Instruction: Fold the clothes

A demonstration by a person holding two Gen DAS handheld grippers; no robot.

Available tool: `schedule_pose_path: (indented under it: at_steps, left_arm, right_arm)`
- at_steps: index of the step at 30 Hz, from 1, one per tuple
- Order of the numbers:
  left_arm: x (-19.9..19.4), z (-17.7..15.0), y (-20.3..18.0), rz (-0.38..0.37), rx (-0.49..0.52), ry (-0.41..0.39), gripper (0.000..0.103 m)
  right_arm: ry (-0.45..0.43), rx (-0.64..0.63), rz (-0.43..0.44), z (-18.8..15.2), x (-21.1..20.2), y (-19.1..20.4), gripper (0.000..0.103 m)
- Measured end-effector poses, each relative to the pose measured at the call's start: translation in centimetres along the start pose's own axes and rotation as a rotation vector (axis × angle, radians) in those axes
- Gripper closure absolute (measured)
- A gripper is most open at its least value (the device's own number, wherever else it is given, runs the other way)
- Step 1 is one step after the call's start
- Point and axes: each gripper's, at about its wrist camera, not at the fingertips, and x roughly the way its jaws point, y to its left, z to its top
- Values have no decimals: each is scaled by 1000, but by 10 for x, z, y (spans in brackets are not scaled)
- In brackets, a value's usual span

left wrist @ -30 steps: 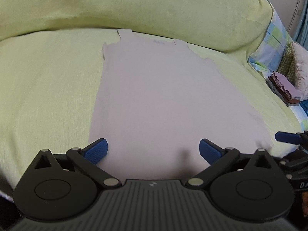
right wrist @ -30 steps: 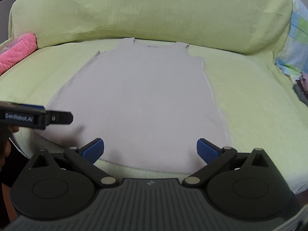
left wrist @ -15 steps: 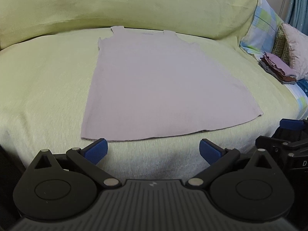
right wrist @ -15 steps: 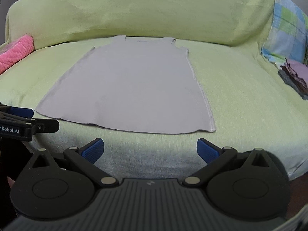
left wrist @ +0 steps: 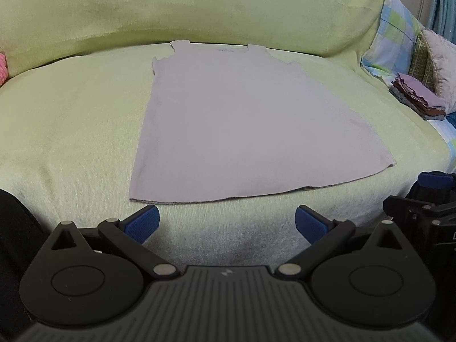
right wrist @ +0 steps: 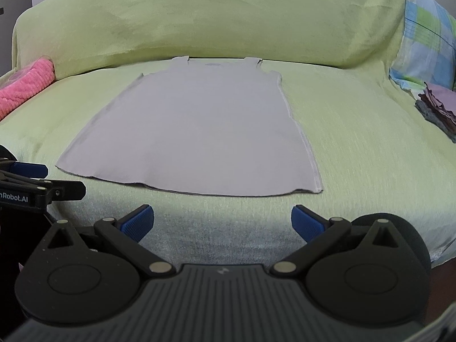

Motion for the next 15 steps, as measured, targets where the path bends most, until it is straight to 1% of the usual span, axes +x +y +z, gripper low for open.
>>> schedule_pose_path:
  at_steps: [11,15]
  left_arm:
    - [3,0,0,12,-4,-6,1]
    - [1,-1,-1,23,0,-25,1]
  right_arm:
    - [6,11,3,-1,1,0,1]
    - [10,11,3,-2,2,1,1]
